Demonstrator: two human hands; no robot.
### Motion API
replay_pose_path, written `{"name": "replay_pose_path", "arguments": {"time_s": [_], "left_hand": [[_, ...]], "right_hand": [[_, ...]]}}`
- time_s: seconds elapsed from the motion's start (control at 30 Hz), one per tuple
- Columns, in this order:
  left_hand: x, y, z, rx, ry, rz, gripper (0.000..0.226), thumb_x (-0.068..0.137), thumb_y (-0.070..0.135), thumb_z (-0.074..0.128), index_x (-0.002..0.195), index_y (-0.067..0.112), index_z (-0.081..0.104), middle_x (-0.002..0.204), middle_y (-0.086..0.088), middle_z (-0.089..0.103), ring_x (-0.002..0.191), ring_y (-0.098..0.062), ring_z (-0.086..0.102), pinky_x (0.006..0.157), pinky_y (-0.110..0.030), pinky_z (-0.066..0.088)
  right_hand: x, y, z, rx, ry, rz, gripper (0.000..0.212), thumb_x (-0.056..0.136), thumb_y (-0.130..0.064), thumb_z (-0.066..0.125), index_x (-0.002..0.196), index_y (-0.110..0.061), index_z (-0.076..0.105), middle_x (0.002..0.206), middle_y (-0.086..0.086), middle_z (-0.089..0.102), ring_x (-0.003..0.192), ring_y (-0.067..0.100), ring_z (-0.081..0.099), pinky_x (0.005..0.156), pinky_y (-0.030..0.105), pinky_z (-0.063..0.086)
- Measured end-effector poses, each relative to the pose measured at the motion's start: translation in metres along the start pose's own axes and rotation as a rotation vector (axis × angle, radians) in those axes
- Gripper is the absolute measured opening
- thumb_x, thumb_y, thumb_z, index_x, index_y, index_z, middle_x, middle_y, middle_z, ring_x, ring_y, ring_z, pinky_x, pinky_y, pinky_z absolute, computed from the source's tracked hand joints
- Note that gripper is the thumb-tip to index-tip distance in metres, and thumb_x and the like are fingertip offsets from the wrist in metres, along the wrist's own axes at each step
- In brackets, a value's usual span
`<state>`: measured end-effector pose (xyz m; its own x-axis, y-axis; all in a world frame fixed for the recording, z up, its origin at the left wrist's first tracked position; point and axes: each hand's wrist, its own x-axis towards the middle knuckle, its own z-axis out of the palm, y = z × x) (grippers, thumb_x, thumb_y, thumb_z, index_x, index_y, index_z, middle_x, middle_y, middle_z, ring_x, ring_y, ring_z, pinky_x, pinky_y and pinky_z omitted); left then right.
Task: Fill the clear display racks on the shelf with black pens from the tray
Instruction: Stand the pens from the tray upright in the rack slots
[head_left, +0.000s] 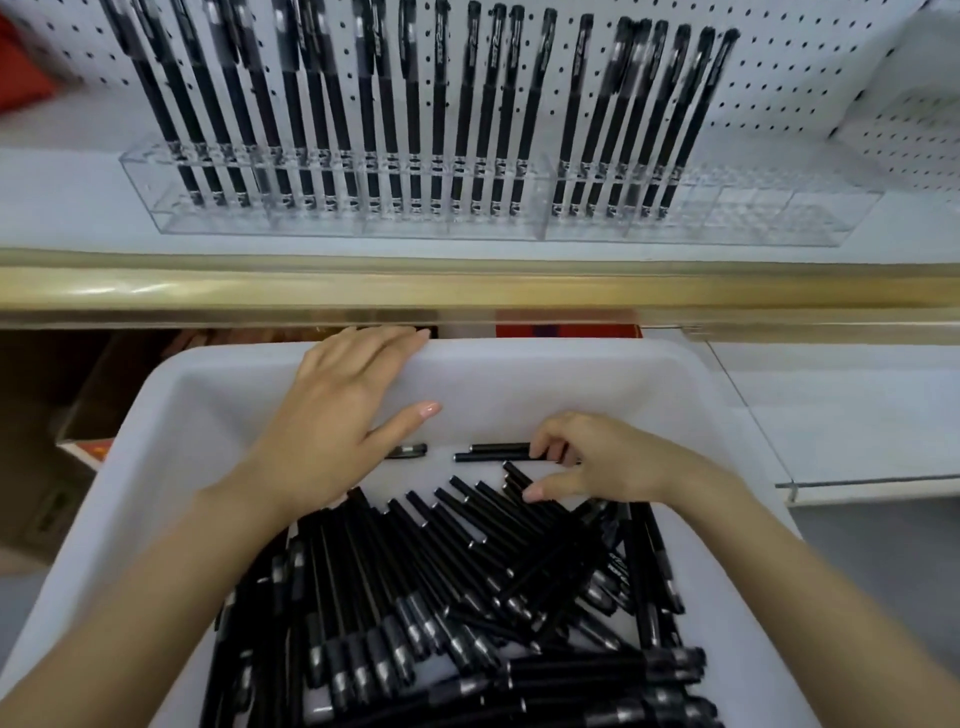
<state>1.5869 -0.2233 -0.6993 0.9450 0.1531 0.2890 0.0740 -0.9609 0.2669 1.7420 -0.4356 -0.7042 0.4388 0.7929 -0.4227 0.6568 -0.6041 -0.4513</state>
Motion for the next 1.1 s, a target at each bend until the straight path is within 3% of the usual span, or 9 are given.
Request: {"name": "replay_pose_path", "arguments": {"time_s": [0.2,0.33,0.63,0.73,0.83,0.93,1.0,1.1], "left_hand": [[0.001,0.0,0.002,0.001,0.035,0.008,0.072,0.093,0.063,0.026,0.142,0.012,0.043,0.14,-0.005,0.049,0.129,-0.015,0.032,0.11,-0.019,0.004],[0.001,0.001,0.002,0.022,0.051,0.014,0.073,0.093,0.062,0.027,0.142,0.01,0.044,0.138,-0.006,0.05,0.128,-0.015,0.032,0.11,-0.022,0.007],[-0.001,0.004,0.005,0.063,0.045,-0.005,0.071,0.093,0.058,0.031,0.14,0.007,0.045,0.136,-0.008,0.051,0.127,-0.018,0.034,0.112,-0.028,0.009],[-0.001,0.004,0.005,0.064,0.046,-0.002,0.072,0.094,0.06,0.028,0.139,0.007,0.046,0.135,-0.009,0.053,0.126,-0.018,0.034,0.111,-0.028,0.01],[-0.001,0.004,0.004,0.061,0.052,0.001,0.075,0.094,0.063,0.023,0.139,0.007,0.046,0.134,-0.009,0.053,0.125,-0.018,0.035,0.112,-0.028,0.01],[-0.001,0.004,0.004,0.065,0.049,0.002,0.073,0.094,0.061,0.025,0.139,0.007,0.046,0.134,-0.009,0.053,0.125,-0.018,0.035,0.112,-0.027,0.008],[-0.001,0.006,0.004,0.049,0.052,-0.002,0.072,0.094,0.06,0.027,0.139,0.007,0.046,0.135,-0.008,0.053,0.126,-0.017,0.034,0.112,-0.025,0.007],[0.002,0.007,0.003,-0.051,0.084,-0.027,0.071,0.09,0.063,0.03,0.137,0.014,0.051,0.136,-0.001,0.052,0.127,-0.015,0.036,0.112,-0.024,0.009]], "right_hand": [[0.002,-0.004,0.011,-0.039,-0.078,0.093,0.05,0.081,-0.053,0.068,0.109,-0.013,0.06,0.098,-0.002,0.059,0.093,0.016,0.057,0.08,0.027,0.047],[0.006,-0.009,0.022,-0.054,-0.087,0.128,0.066,0.081,-0.05,0.07,0.109,0.009,0.059,0.11,0.028,0.062,0.09,0.04,0.059,0.065,0.028,0.035],[0.013,-0.012,0.03,-0.029,-0.136,0.093,0.057,0.08,-0.039,0.074,0.103,0.011,0.06,0.108,0.027,0.064,0.097,0.04,0.06,0.065,0.033,0.042],[0.012,-0.014,0.029,0.017,-0.13,0.086,0.056,0.079,-0.036,0.076,0.102,0.012,0.06,0.1,0.028,0.065,0.089,0.042,0.06,0.063,0.028,0.036],[0.011,-0.016,0.025,0.072,-0.129,0.063,0.044,0.076,-0.032,0.08,0.087,0.006,0.061,0.075,0.012,0.057,0.067,0.025,0.051,0.06,0.027,0.036],[0.009,-0.016,0.022,0.124,-0.102,0.042,0.029,0.074,-0.029,0.082,0.07,-0.017,0.056,0.063,-0.008,0.053,0.057,0.007,0.048,0.056,0.019,0.038],[0.007,-0.015,0.019,0.182,-0.058,0.035,0.027,0.074,-0.028,0.082,0.066,-0.022,0.057,0.061,-0.01,0.056,0.055,0.004,0.049,0.055,0.015,0.039],[0.007,-0.017,0.015,0.327,0.057,0.0,0.023,0.074,-0.025,0.082,0.065,-0.022,0.061,0.065,-0.001,0.063,0.058,0.007,0.055,0.064,0.021,0.043]]}}
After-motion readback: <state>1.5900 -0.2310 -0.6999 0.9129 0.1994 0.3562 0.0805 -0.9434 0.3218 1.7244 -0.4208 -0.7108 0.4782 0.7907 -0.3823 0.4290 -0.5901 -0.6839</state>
